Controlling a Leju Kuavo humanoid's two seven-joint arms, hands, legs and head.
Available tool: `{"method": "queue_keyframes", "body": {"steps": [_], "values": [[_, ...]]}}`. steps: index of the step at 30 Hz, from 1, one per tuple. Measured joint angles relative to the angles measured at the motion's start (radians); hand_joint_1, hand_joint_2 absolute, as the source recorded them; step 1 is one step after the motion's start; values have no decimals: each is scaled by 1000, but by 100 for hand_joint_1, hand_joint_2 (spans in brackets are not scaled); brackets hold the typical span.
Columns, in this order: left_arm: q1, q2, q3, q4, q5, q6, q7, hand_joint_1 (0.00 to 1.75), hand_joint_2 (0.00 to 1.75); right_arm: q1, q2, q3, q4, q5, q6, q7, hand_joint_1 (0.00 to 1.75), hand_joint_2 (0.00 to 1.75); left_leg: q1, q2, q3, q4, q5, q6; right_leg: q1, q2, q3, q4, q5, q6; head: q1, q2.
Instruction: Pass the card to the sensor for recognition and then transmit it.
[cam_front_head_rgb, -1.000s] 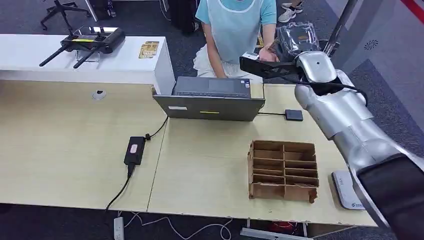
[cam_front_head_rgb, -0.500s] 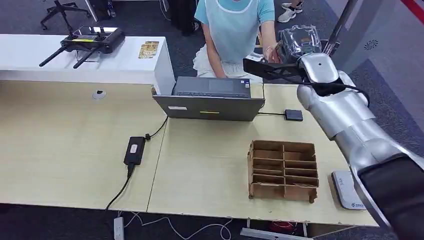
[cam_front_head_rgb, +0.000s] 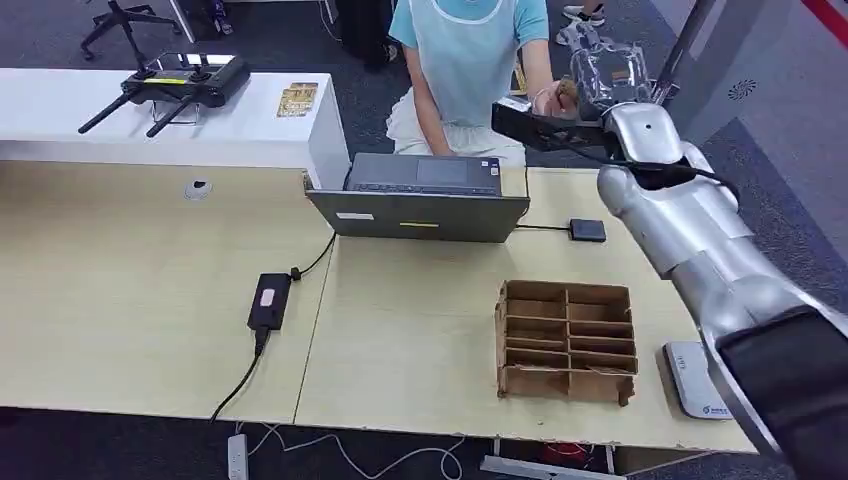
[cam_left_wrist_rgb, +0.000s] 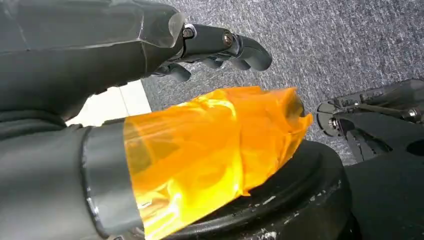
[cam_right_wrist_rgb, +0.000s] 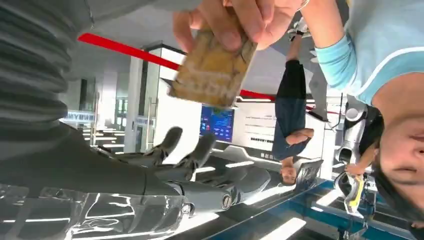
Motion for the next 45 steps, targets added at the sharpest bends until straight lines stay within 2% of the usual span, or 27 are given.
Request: {"method": "queue_keyframes", "body": {"steps": [4,8,12,15,22,29,31,34,38,41,45], "values": [[0,0,0,0,1,2,0,0,0,12,0,-27,-17,-45,-32,4,0,175,0,0,0,0,0,0,0,0,0,0,0,0,0,0],[2,0,0,0,13,7,0,0,0,52,3,-116,-101,-264,-22,-58,0,175,0,0,0,0,0,0,0,0,0,0,0,0,0,0],[4,0,0,0,33,12,-8,0,0,114,9,-234,-290,-543,32,-83,0,175,0,0,0,0,0,0,0,0,0,0,0,0,0,0],[9,0,0,0,45,14,-15,0,0,174,3,-302,-435,-701,83,-111,0,175,0,0,0,0,0,0,0,0,0,-1,0,0,0,0],[21,-1,1,0,74,23,-46,0,0,371,-59,-415,-776,-990,130,-223,0,175,0,-2,0,0,-1,0,0,-2,1,-2,-1,0,1,0],[24,-2,2,0,82,23,-55,0,0,497,-101,-478,-951,-1031,137,-239,0,175,0,0,0,0,-1,1,0,-1,1,-2,0,0,0,0],[23,-2,2,1,90,24,-58,0,0,536,-106,-499,-984,-1089,136,-264,0,175,0,0,1,0,-1,0,0,-1,1,-2,0,0,0,0],[27,-8,8,1,109,32,-60,0,0,666,-121,-551,-1061,-1171,136,-317,0,175,0,-3,2,0,-1,1,1,-3,3,-3,-2,1,0,0],[38,-12,21,2,125,39,-63,0,0,861,-129,-626,-1153,-1190,142,-402,0,175,0,-2,0,0,-4,1,0,-2,2,-3,-3,2,0,0],[38,-12,26,2,127,39,-65,0,0,927,-131,-658,-1193,-1188,145,-406,0,175,0,-1,1,0,-4,1,0,-1,2,-3,-3,2,0,0],[38,-13,27,2,130,39,-69,0,0,957,-133,-677,-1221,-1188,152,-398,0,175,0,-1,1,0,-4,1,0,-1,2,-3,-3,2,0,0]]}}
